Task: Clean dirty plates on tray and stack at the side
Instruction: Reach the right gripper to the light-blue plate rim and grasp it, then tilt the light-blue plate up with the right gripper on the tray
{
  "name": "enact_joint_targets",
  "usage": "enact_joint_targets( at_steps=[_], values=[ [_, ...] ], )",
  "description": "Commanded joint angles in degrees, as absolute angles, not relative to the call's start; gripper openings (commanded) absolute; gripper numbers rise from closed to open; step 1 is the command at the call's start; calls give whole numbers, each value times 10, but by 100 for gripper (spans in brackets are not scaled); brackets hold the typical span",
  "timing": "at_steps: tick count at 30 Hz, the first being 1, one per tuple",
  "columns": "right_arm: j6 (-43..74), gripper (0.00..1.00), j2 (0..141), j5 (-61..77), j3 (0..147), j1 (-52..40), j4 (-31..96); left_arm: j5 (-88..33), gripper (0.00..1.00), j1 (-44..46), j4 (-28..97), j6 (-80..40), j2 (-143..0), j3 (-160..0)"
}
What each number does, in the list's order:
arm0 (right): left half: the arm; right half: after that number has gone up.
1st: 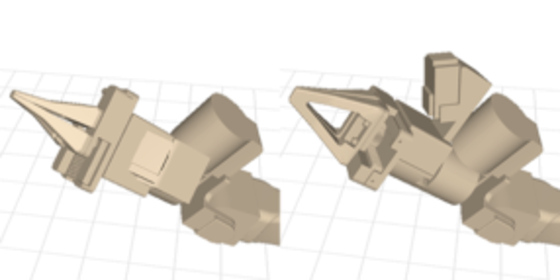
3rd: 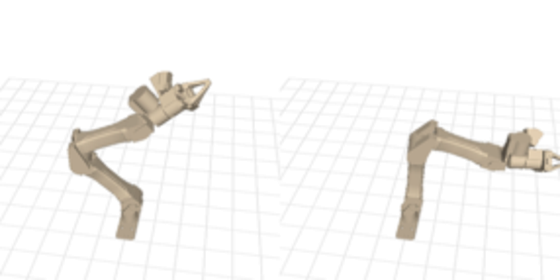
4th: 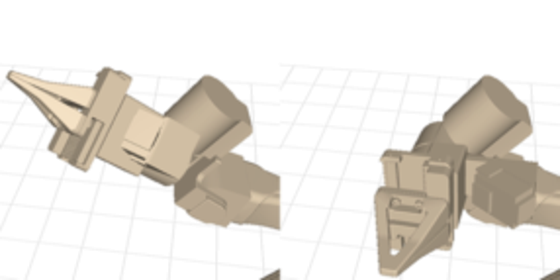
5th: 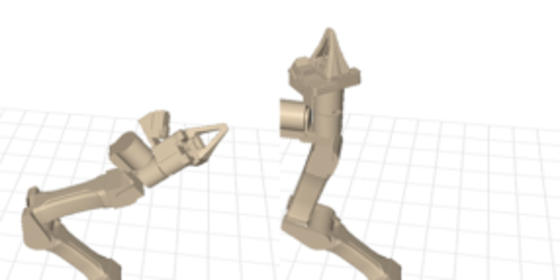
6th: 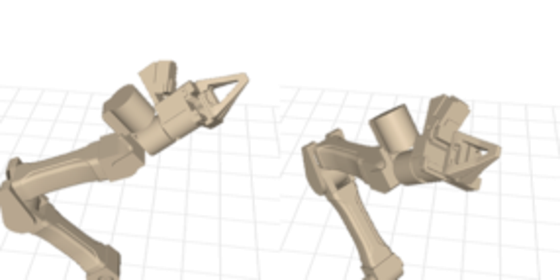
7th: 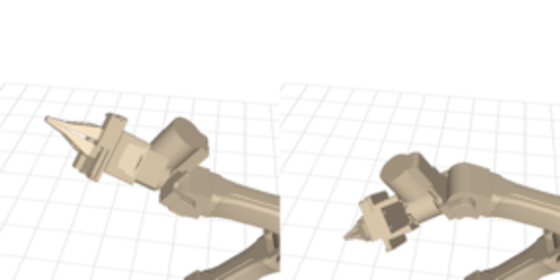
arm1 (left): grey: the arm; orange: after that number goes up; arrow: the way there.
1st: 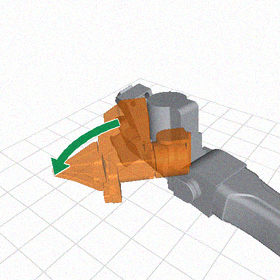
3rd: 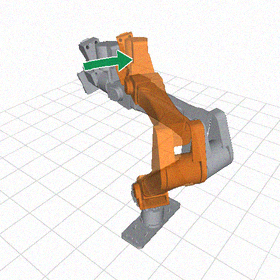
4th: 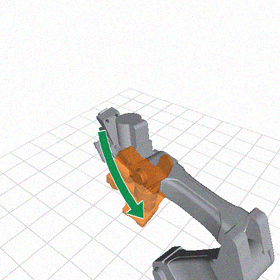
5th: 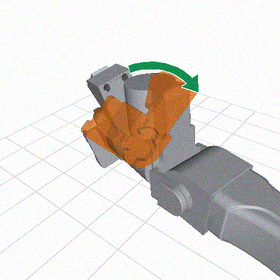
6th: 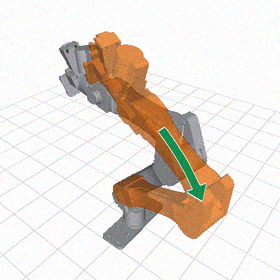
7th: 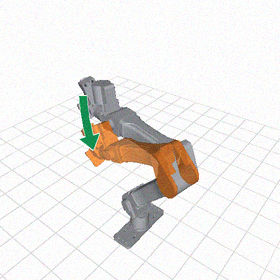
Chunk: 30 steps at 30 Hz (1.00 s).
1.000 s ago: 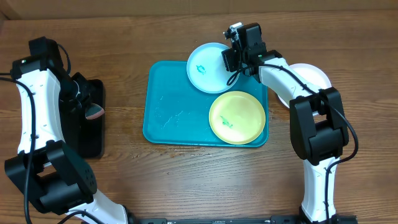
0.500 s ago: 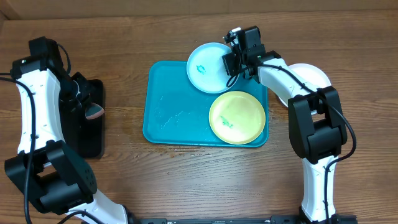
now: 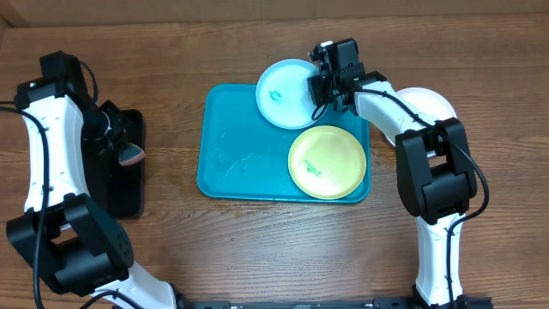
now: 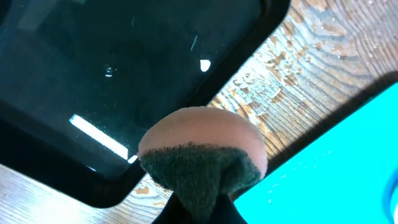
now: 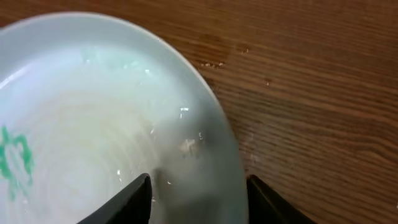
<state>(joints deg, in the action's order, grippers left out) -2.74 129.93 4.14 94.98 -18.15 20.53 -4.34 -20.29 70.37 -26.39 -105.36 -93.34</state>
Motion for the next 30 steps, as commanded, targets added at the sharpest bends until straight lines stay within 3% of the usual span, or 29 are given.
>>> enact_joint_targets(
  at_steps=[1,16,21,28,30],
  values=[
    [10,49,1305,56,970,-184,216,-90,4,-201,693,-240,-1049,-939],
    [-21,50,1306,41,980,-182,231,-89,4,-201,679,-220,-1049,-939],
    [-30,38,1306,41,980,-182,233,-89,4,-201,679,-220,-1049,-939],
    [-30,4,1289,42,1002,-202,265,-89,4,-201,679,-220,-1049,-939],
    [-30,4,1283,42,1024,-212,299,-88,4,-201,679,-220,-1049,-939]
  ],
)
